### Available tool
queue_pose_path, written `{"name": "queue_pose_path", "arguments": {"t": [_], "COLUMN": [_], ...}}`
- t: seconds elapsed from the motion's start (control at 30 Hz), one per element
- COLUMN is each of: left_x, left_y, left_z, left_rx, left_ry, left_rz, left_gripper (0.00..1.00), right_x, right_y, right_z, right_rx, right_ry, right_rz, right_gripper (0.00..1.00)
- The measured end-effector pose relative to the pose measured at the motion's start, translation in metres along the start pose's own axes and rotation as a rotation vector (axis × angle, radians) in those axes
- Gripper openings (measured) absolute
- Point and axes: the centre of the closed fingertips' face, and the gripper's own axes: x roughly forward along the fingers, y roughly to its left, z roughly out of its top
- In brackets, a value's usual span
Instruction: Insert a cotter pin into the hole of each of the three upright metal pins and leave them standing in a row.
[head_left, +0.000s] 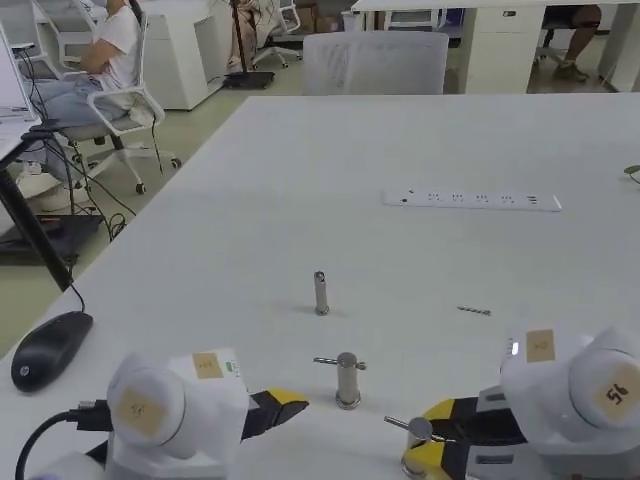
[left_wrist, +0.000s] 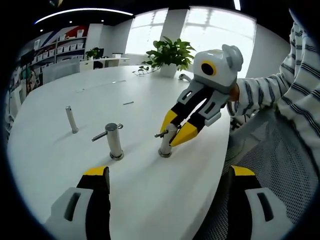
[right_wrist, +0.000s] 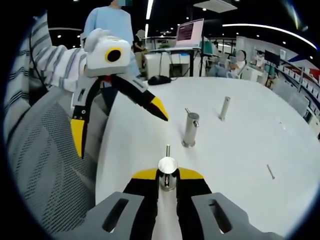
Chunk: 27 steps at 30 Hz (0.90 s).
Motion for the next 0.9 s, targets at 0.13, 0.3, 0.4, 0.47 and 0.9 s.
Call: {"name": "queue_pose_path", "arguments": {"t": [0.13, 0.3, 0.4, 0.47, 0.9], "left_x": [-0.001, -0.002, -0.003, -0.003, -0.004], "left_y": [0.002, 0.006, 0.006, 0.007, 0.011], "left_z": [0.000, 0.000, 0.001, 0.000, -0.005], "left_rx": [-0.008, -0.017, -0.023, -0.024, -0.040], "left_ry": [-0.005, -0.005, -0.008, -0.006, 0.011], "left_rz": [0.006, 0.013, 0.012, 0.010, 0.014], "left_gripper": [0.98, 0.98, 0.98, 0.98, 0.98], "right_x": [-0.004, -0.007, -0.009, -0.009, -0.010], "right_y": [-0.005, -0.014, -0.022, -0.027, -0.049], "right_z": [0.005, 0.012, 0.014, 0.015, 0.017], "right_rx": [-0.013, -0.047, -0.060, -0.075, -0.191], "right_ry": [-0.011, -0.008, -0.007, -0.004, 0.015], "right_rz": [0.011, 0.018, 0.022, 0.026, 0.105], "right_gripper": [0.11, 0.11, 0.11, 0.11, 0.12]}}
